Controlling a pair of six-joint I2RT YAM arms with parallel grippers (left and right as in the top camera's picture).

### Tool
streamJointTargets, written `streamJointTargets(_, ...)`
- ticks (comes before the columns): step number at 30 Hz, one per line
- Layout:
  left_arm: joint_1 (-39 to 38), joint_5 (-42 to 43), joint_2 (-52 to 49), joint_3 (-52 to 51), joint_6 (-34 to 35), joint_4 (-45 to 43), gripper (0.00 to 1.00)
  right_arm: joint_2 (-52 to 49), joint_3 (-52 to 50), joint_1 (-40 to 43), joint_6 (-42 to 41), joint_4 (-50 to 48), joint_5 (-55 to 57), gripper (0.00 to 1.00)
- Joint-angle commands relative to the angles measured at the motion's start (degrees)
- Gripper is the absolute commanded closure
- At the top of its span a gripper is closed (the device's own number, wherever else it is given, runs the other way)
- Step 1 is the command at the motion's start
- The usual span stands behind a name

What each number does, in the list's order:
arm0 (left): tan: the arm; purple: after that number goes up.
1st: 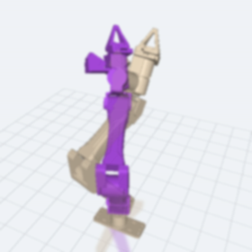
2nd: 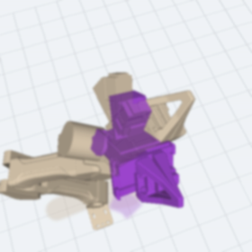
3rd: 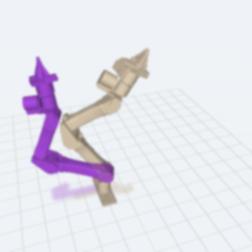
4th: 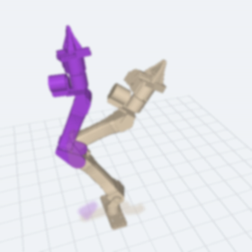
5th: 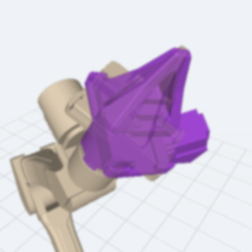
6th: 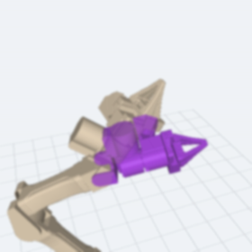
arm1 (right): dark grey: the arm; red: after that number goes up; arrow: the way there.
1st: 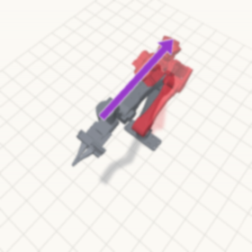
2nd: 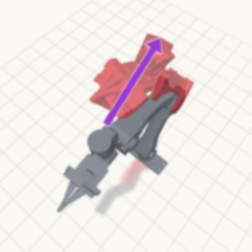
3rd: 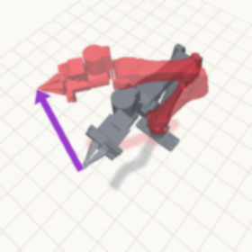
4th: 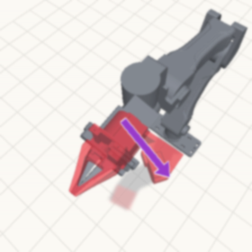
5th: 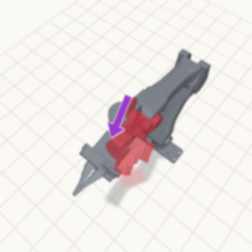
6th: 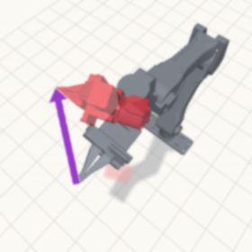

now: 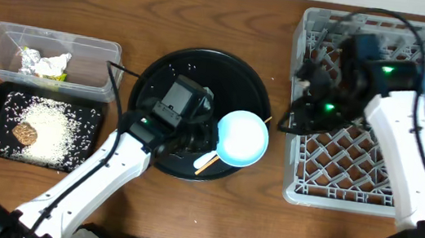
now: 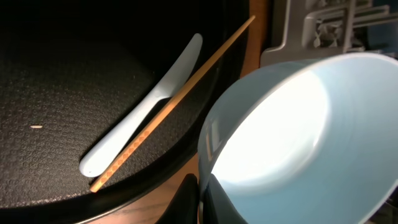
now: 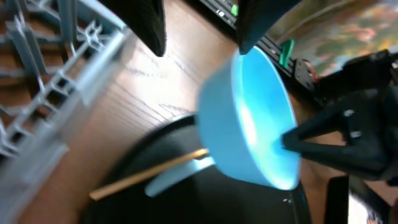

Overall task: Sort waste into correct bins and load items into the dishwasher rack
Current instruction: 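Reach the right gripper to the bowl and grasp its rim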

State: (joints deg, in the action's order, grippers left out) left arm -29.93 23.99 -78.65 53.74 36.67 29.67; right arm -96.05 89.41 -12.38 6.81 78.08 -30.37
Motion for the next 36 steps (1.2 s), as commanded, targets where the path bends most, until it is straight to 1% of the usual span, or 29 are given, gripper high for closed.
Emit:
streamJointTargets(1, -0.3, -0.7, -0.3, 1.4, 1.0, -0.2, 0.94, 0.0, -0.2, -4.6, -0.3, -1.6, 4.8, 0.61)
streamJointTargets(4, -0.3, -0.4, -0.3, 1.4, 1.0, -0.2, 0.94, 0.0, -0.2, -7.8, -3.2, -3.2, 10.1, 0.6)
streamJointTargets(8, -0.3, -0.4, -0.3, 1.4, 1.0, -0.2, 0.94, 0.0, -0.2, -11.9, -3.7, -4.8, 13.7, 0.59)
streamJointTargets(16, -0.3, 2.4, -0.3, 1.4, 0.9, -0.2, 0.94, 0.0, -0.2, -17.9, -10.3, -6.6, 25.6, 0.59)
streamJointTargets(19, -0.3, 2.6, -0.3, 1.4, 0.9, -0.2, 0.94, 0.0, -0.3, -18.8, -10.6, -6.8, 26.3, 0.58)
streamJointTargets(26, -0.3, 2.6, -0.2, 1.4, 0.9, 0.0, 0.94, 0.0, -1.2, -19.2, -11.9, -8.4, 26.8, 0.64)
streamJointTargets(32, -0.3, 2.6, 0.1, 1.4, 0.9, 0.0, 0.94, 0.0, -4.2, -19.2, -13.6, -11.7, 27.1, 0.66)
streamJointTargets(35, -0.3, 2.6, 0.2, 1.4, 0.9, 0.0, 0.94, 0.0, -5.7, -19.2, -13.7, -13.1, 27.1, 0.7)
streamJointTargets(36, -0.3, 2.6, 0.2, 1.4, 0.9, 0.0, 0.94, 0.0, -6.1, -19.2, -13.7, -13.5, 27.1, 0.73)
